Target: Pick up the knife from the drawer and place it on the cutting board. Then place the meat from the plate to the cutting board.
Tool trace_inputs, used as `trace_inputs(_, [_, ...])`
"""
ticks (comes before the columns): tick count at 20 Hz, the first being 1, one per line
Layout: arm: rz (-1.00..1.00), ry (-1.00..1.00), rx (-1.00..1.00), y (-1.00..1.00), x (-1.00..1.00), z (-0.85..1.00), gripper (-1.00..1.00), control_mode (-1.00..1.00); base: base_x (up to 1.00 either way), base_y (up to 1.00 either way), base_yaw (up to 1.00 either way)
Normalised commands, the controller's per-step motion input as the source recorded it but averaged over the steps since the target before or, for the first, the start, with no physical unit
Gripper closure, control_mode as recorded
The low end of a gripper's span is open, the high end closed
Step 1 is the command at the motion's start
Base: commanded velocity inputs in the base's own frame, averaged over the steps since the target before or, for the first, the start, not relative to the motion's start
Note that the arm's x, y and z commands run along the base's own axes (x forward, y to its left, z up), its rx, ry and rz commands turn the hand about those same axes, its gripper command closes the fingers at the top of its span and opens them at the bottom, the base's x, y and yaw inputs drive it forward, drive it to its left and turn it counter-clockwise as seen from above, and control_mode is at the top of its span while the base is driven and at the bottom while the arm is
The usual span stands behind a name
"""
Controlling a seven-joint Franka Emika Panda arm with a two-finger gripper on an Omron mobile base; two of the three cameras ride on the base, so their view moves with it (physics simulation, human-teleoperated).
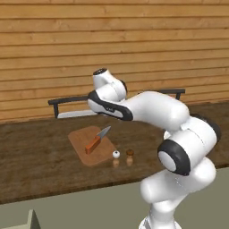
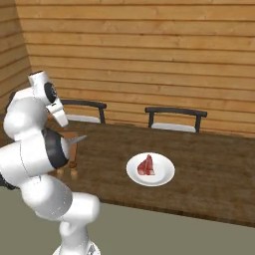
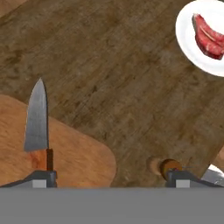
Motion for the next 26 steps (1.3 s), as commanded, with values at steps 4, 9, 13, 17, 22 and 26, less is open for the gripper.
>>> trace_inputs(4, [0.00, -0.15, 0.04, -0.89, -0.16, 0.46, -1.00, -1.00, 0.00, 0.00, 0.00])
trace_inputs(9, [0.00, -0.09, 0.00, -0.93, -0.06, 0.21, -1.00, -1.00, 0.00, 0.00, 0.00])
trace_inputs(13, [0.01, -0.05, 0.00, -0.98, 0.00, 0.08, -1.00, -1.00, 0.00, 0.00, 0.00])
trace_inputs(17, [0.04, 0.00, 0.02, -1.00, 0.00, -0.02, -1.00, -1.00, 0.00, 0.00, 0.00])
trace_inputs(22, [0.09, 0.01, 0.09, -0.92, 0.00, -0.14, -1.00, -1.00, 0.00, 0.00, 0.00])
trace_inputs(26, [0.14, 0.04, 0.10, -0.85, 0.00, -0.28, -1.00, -1.00, 0.00, 0.00, 0.00])
